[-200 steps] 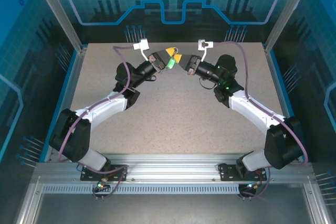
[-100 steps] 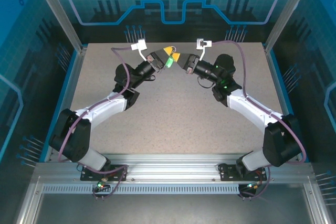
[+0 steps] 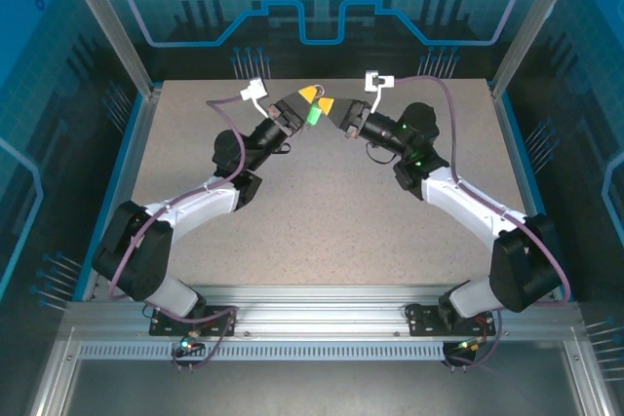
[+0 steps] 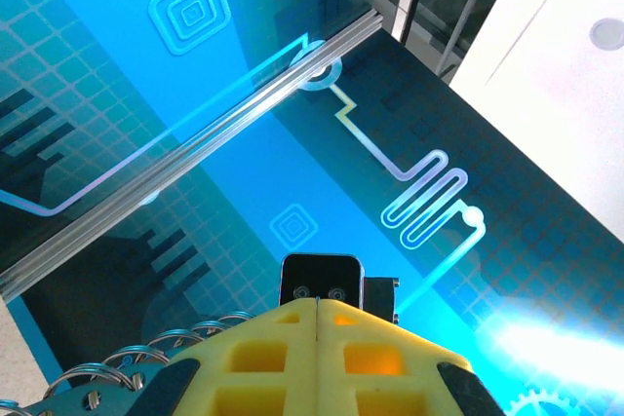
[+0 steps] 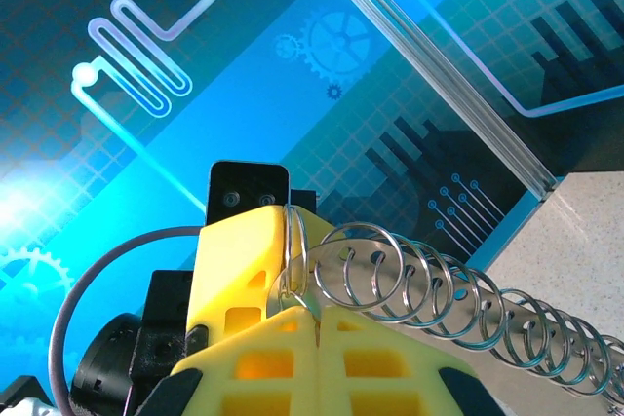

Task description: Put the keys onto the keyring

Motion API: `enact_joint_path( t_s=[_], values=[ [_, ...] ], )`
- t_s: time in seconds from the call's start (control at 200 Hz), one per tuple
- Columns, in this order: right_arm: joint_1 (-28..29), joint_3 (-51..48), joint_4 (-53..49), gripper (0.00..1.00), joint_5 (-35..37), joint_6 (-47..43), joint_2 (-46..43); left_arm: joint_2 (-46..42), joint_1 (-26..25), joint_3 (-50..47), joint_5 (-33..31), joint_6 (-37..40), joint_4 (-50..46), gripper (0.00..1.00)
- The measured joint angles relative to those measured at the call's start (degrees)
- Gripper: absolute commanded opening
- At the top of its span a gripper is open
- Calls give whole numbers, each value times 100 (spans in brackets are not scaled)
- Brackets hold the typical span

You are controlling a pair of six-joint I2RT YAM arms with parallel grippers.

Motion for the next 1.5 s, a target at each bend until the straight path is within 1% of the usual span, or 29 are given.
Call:
enact_joint_path(
  t_s=[0.215, 0.55, 0.705, 0.775, 0.845, 1.155, 1.501],
  values=[
    [103, 203, -160, 0, 72, -72, 46, 13, -9, 0, -186, -22, 153, 0],
    [92, 190, -352, 0, 127, -160, -37, 31, -28, 2, -188, -11, 166, 0],
    [9, 22, -520, 13, 111, -181, -251, 66, -107, 2, -129, 9, 127, 0],
    [-50, -83, -590, 21, 63, -197, -354, 116, -149, 2, -66, 11, 125, 0],
    [-109, -229, -695, 25, -13, -234, -487, 166, -175, 2, -26, 28, 116, 0],
    [-435, -756, -968, 24, -120, -269, -1032, 299, -188, 2, 37, 48, 85, 0],
    [-468, -765, -955, 28, -160, -267, -1069, 319, -188, 7, 39, 50, 81, 0]
  ],
)
